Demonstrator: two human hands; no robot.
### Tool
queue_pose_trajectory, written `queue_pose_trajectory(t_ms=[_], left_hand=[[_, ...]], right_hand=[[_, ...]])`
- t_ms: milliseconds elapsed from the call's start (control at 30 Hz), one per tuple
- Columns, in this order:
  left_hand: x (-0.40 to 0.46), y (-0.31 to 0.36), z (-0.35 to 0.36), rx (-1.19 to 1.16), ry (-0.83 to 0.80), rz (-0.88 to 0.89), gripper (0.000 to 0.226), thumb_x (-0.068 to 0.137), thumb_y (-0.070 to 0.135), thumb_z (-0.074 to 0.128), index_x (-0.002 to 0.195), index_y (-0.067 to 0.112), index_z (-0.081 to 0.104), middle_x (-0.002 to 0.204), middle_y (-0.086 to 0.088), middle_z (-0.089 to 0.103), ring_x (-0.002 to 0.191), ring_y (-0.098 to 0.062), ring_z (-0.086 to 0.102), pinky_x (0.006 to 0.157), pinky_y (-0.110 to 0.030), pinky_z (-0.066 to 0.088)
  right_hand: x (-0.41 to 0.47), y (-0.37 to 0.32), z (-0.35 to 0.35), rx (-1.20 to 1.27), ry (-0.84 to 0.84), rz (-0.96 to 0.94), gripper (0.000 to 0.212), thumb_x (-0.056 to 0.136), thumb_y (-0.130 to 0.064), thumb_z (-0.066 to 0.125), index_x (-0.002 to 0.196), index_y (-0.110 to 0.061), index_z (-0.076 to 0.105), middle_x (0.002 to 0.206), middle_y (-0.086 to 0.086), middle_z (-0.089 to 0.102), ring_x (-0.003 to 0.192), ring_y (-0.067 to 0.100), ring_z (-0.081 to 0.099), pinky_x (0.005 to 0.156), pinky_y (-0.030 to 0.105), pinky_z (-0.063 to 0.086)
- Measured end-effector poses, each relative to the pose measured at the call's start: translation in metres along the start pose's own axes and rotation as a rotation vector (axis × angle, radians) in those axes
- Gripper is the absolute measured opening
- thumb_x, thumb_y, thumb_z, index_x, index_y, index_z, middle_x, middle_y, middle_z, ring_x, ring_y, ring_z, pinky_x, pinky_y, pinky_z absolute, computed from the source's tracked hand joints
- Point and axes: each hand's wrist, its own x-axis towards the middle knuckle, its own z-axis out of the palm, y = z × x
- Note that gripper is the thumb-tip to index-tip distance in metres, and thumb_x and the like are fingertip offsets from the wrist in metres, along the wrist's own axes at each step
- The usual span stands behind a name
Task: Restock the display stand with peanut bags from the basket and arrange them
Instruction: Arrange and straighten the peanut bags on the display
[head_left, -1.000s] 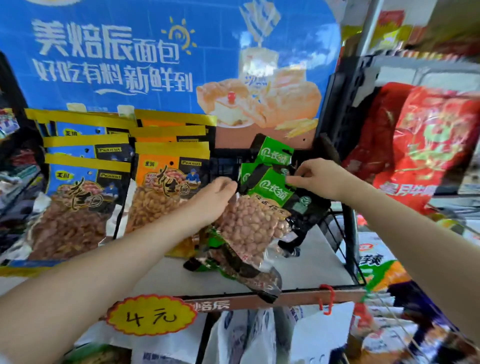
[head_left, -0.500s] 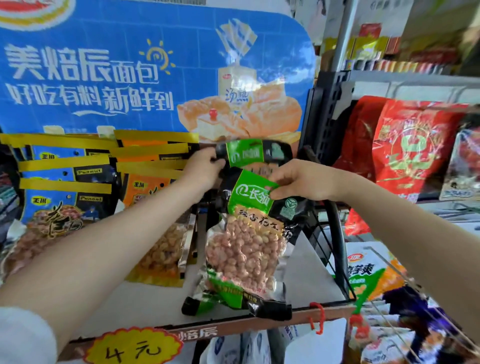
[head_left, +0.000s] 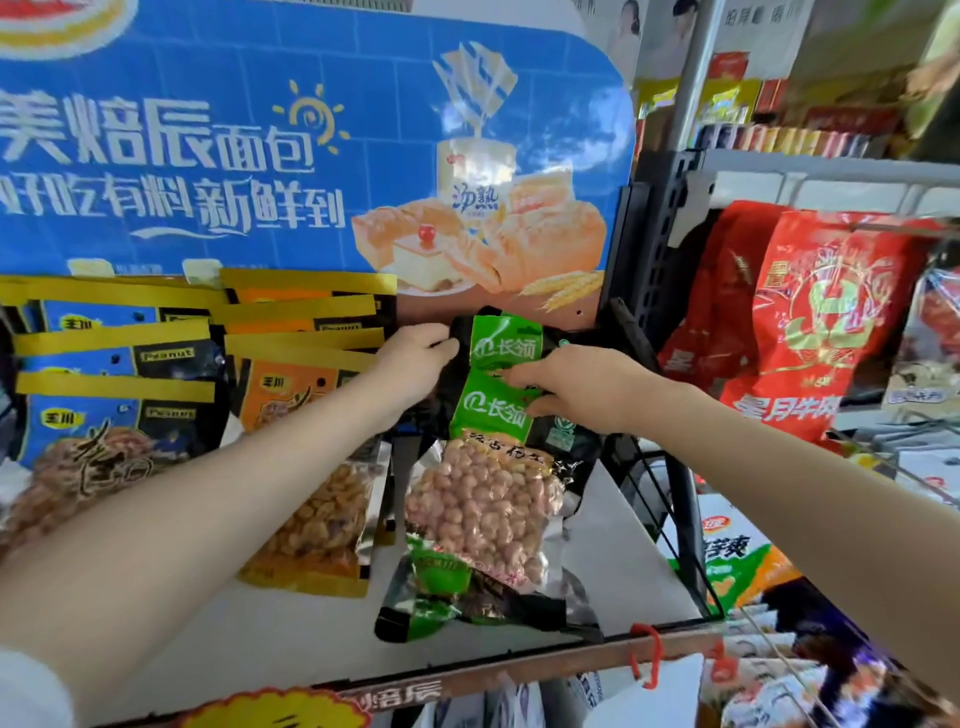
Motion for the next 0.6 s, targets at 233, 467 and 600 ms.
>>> queue_pose_trajectory(t_ms=[233,467,600], left_hand=[[-0.006,0.004,-0.002,0.049,-0.116,0.011,0.038,0.091,0.039,0.051,0.118,0.012,0.054,0.111,-0.001,0.059,0.108,-0.019,0.055,0.078,-0.032,0.043],[-0.007,0.003,0.007,0.412,0.049,0.283,0.019,0.092,0.021,0.053,0.085,0.003,0.053,0.086,-0.018,0.068,0.08,-0.034,0.062,0.062,-0.038,0.043],[-0.01,-0.001,0.006,0.303,-0.021,0.214,0.023,0.091,0.032,0.053,0.093,0.009,0.055,0.091,-0.009,0.066,0.082,-0.025,0.061,0.064,-0.035,0.041]], right_hand=[[0.0,0.005,0.013,0.113,0.113,-0.012,0.029,0.093,-0.028,0.053,0.122,-0.026,0.052,0.105,0.005,0.065,0.103,0.028,0.055,0.083,0.044,0.05],[-0.036,0.002,0.034,1.041,0.189,0.503,0.021,0.082,-0.024,0.069,0.086,-0.009,0.055,0.071,0.0,0.052,0.061,0.013,0.054,0.051,0.022,0.051],[-0.042,0.004,0.046,1.176,0.183,0.529,0.021,0.084,-0.005,0.064,0.067,-0.013,0.056,0.065,0.006,0.054,0.053,0.014,0.05,0.044,0.019,0.046]])
